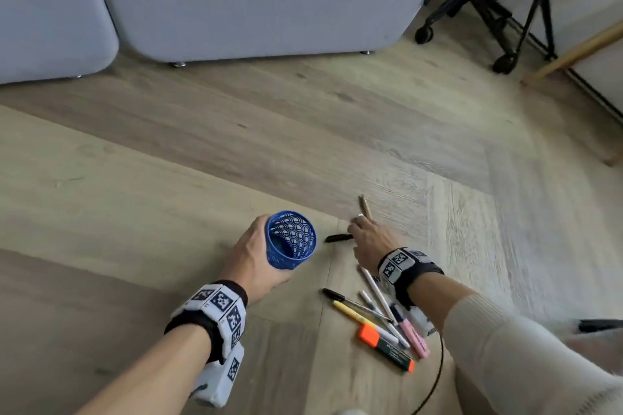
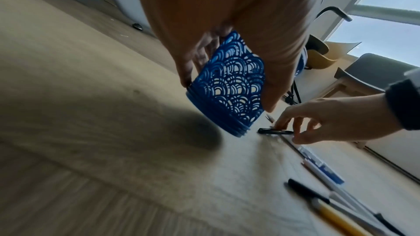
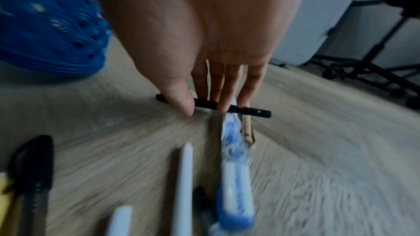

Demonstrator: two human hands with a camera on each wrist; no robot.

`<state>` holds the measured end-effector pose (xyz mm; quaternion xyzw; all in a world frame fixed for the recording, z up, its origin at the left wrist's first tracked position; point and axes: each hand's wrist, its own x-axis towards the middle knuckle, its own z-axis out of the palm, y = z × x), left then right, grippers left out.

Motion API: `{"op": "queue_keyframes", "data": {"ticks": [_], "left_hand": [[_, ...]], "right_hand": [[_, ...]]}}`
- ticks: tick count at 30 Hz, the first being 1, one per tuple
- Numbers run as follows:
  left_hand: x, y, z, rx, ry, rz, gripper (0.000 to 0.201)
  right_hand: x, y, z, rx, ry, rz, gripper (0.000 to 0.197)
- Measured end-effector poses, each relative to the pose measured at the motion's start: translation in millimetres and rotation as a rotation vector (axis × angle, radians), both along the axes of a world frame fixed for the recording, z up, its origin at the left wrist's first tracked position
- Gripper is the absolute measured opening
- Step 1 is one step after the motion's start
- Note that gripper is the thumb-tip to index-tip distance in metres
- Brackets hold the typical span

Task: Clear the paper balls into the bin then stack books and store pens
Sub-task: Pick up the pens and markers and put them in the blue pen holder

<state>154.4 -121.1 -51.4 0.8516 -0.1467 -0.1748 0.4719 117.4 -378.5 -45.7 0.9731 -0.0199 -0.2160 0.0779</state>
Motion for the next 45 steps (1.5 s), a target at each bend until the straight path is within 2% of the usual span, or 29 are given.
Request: {"op": "queue_keyframes", "data": {"ticks": [2,4,7,9,10,12,14,15,16,18,19,20,22,24,27,29,32,34,36,38,40,42,43,45], "left_hand": [[-5,5,-2,0.015,-0.020,-0.007,0.086],[-4,3,-7,0.061,-0.050,-0.020,0.088],[-1,-12,-14,0.101,-0.090,-0.038,0.089],[-5,-23,-10,0.110,-0.109,-0.042,0.087],[-8,-27,-7,0.124,-0.110,-0.042,0.086],[-16,-36,-2,0.136,-0.105,-0.062,0.083],[-23,-44,-2,0.142,-0.124,-0.100,0.081],[-25,-48,-3,0.145,-0.134,-0.110,0.080],[-27,-50,-5,0.142,-0.137,-0.107,0.080],[-31,-51,-7,0.127,-0.122,-0.070,0.081],[-32,-50,-8,0.122,-0.126,-0.050,0.083],[-34,-49,-8,0.121,-0.140,-0.034,0.086],[-35,-47,-10,0.121,-0.165,-0.019,0.090],[-34,-48,-13,0.119,-0.169,-0.019,0.093],[-32,-49,-16,0.119,-0.167,-0.019,0.093],[-31,-50,-17,0.108,-0.156,-0.015,0.092],[-31,-54,-14,0.116,-0.147,-0.001,0.090],[-31,-60,-10,0.146,-0.158,-0.021,0.086],[-33,-68,-7,0.180,-0.174,-0.072,0.083],[-36,-78,-6,0.216,-0.196,-0.125,0.082],[-40,-84,-4,0.256,-0.222,-0.139,0.082],[-43,-86,-5,0.277,-0.238,-0.121,0.084],[-43,-85,-6,0.275,-0.240,-0.109,0.086],[-44,-84,-7,0.260,-0.241,-0.091,0.088]], "right_hand": [[-5,6,-14,0.006,-0.067,-0.026,0.026],[-7,9,-18,0.062,-0.213,-0.066,0.015],[-13,9,12,0.369,-0.576,-0.183,0.017],[-23,7,46,0.558,-0.709,-0.212,0.020],[-29,8,61,0.591,-0.689,-0.193,0.022],[-37,12,82,0.549,-0.521,-0.081,0.026],[-42,16,85,0.514,-0.330,0.017,0.037],[-44,15,83,0.558,-0.285,0.015,0.044],[-47,14,80,0.654,-0.309,-0.046,0.046],[-55,8,69,0.784,-0.509,-0.260,0.030],[-62,6,62,0.744,-0.555,-0.335,0.020],[-72,4,51,0.645,-0.498,-0.352,0.015],[-98,3,20,0.455,-0.220,-0.222,0.015],[-121,4,-6,0.357,-0.075,-0.146,0.018],[-134,-2,-21,0.337,-0.115,-0.150,0.017],[-133,-7,-13,0.418,-0.205,-0.226,0.014],[-125,-20,16,0.681,-0.532,-0.513,0.009],[-116,-20,41,0.741,-0.711,-0.497,0.006],[-104,-13,55,0.750,-0.694,-0.358,0.007],[-94,-10,56,0.742,-0.632,-0.276,0.017],[-92,-15,54,0.787,-0.679,-0.382,0.021],[-101,-31,44,0.754,-0.778,-0.546,0.011],[-109,-40,35,0.665,-0.738,-0.592,0.009],[-126,-53,13,0.464,-0.426,-0.576,0.010]]}}
